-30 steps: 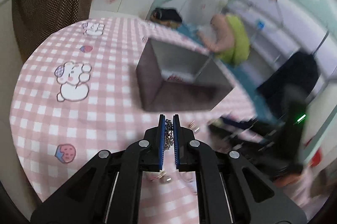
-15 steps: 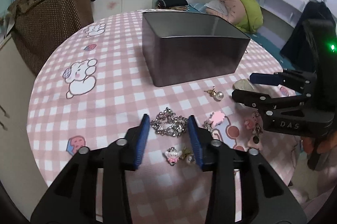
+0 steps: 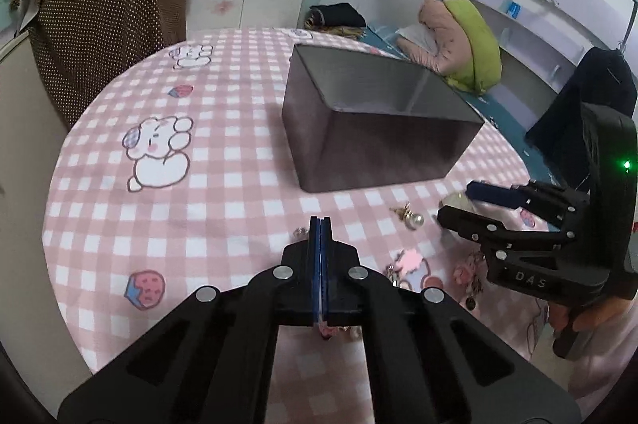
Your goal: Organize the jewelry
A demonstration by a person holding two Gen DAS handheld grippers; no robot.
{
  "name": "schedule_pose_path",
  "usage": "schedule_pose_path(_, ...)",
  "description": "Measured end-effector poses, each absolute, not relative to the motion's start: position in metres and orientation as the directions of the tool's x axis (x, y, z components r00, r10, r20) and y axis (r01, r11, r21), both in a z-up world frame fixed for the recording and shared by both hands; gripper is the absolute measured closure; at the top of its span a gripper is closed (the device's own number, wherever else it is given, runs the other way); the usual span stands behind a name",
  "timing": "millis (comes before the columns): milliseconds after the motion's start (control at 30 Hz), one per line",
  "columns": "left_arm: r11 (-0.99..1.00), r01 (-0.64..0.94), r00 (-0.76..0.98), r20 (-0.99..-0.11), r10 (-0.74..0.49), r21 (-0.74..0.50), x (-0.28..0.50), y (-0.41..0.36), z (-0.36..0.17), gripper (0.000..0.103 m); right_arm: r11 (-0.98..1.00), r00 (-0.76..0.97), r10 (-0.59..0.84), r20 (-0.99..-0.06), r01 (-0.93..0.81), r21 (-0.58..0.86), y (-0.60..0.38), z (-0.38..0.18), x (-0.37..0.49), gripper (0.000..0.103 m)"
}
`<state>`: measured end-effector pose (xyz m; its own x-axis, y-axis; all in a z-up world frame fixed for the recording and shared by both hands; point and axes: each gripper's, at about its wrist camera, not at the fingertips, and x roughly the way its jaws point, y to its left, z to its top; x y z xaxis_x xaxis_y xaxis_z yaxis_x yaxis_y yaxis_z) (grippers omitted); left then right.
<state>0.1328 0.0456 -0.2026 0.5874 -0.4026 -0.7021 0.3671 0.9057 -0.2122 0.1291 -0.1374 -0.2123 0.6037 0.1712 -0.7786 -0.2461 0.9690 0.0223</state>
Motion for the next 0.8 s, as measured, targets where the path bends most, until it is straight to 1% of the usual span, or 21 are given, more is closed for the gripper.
schedule_pose_path(67, 0.901, 0.376, 0.585, -0.7, -0.411, -0.215, 0.132, 0.044, -0.202, 0.103, 0.966, 0.604, 0.176, -0.777, -0.259, 0.018, -0.138, -0.212, 0.129, 0.074)
schedule_pose_path(133, 0.908, 0.372, 0.577, -0.719, -0.388, -0.192, 0.131, 0.042, -0.203, 0.102, 0.966, 0.602, 0.179, -0.778, -0.256, 0.024, -0.139, -0.212, 0.128, 0.074)
schedule_pose_path(167, 0.917, 0.351, 0.582, -0.723, -0.372, -0.19, 0.131, 0.043, -0.204, 0.099, 0.967, 0.602, 0.179, -0.778, -0.255, 0.026, -0.139, -0.212, 0.128, 0.074)
schedule_pose_path(200, 0.917, 0.349, 0.571, -0.732, -0.372, -0.193, 0.132, 0.044, -0.206, 0.093, 0.967, 0.601, 0.179, -0.779, -0.255, 0.025, -0.139, -0.211, 0.127, 0.074)
schedule_pose_path(233, 0.919, 0.346, 0.568, -0.738, -0.365, -0.188, 0.131, 0.044, -0.207, 0.072, 0.967, 0.6, 0.178, -0.78, -0.255, 0.024, -0.139, -0.211, 0.127, 0.074)
schedule_pose_path(267, 0.927, 0.334, 0.575, -0.742, -0.345, -0.172, 0.131, 0.045, -0.207, 0.062, 0.966, 0.599, 0.178, -0.78, -0.256, 0.024, -0.139, -0.212, 0.126, 0.074)
schedule_pose_path(300, 0.931, 0.333, 0.578, -0.747, -0.329, -0.153, 0.13, 0.044, -0.208, 0.058, 0.966, 0.598, 0.178, -0.782, -0.256, 0.024, -0.139, -0.211, 0.126, 0.074)
schedule_pose_path(367, 0.93, 0.342, 0.567, -0.76, -0.319, -0.135, 0.13, 0.041, -0.213, 0.058, 0.966, 0.597, 0.178, -0.783, -0.256, 0.025, -0.139, -0.211, 0.126, 0.074)
schedule_pose_path(433, 0.93, 0.362, 0.579, -0.765, -0.281, -0.067, 0.126, 0.034, -0.215, 0.058, 0.966, 0.597, 0.175, -0.783, -0.256, 0.021, -0.138, -0.211, 0.125, 0.074)
schedule_pose_path(467, 0.931, 0.363, 0.585, -0.768, -0.262, -0.042, 0.126, 0.031, -0.215, 0.064, 0.966, 0.597, 0.175, -0.783, -0.256, 0.02, -0.138, -0.211, 0.125, 0.074)
schedule_pose_path(500, 0.93, 0.367, 0.586, -0.769, -0.255, -0.029, 0.125, 0.029, -0.215, 0.074, 0.966, 0.597, 0.175, -0.783, -0.257, 0.02, -0.138, -0.211, 0.125, 0.074)
schedule_pose_path(533, 0.927, 0.373, 0.584, -0.769, -0.26, -0.03, 0.125, 0.029, -0.214, 0.087, 0.966, 0.597, 0.176, -0.783, -0.257, 0.022, -0.138, -0.211, 0.126, 0.074)
schedule_pose_path(633, 0.925, 0.38, 0.583, -0.769, -0.262, -0.027, 0.125, 0.028, -0.213, 0.088, 0.966, 0.597, 0.175, -0.783, -0.256, 0.021, -0.137, -0.211, 0.126, 0.074)
schedule_pose_path(800, 0.932, 0.359, 0.584, -0.764, -0.275, -0.061, 0.129, 0.028, -0.212, 0.089, 0.966, 0.596, 0.179, -0.783, -0.257, 0.026, -0.137, -0.21, 0.126, 0.074)
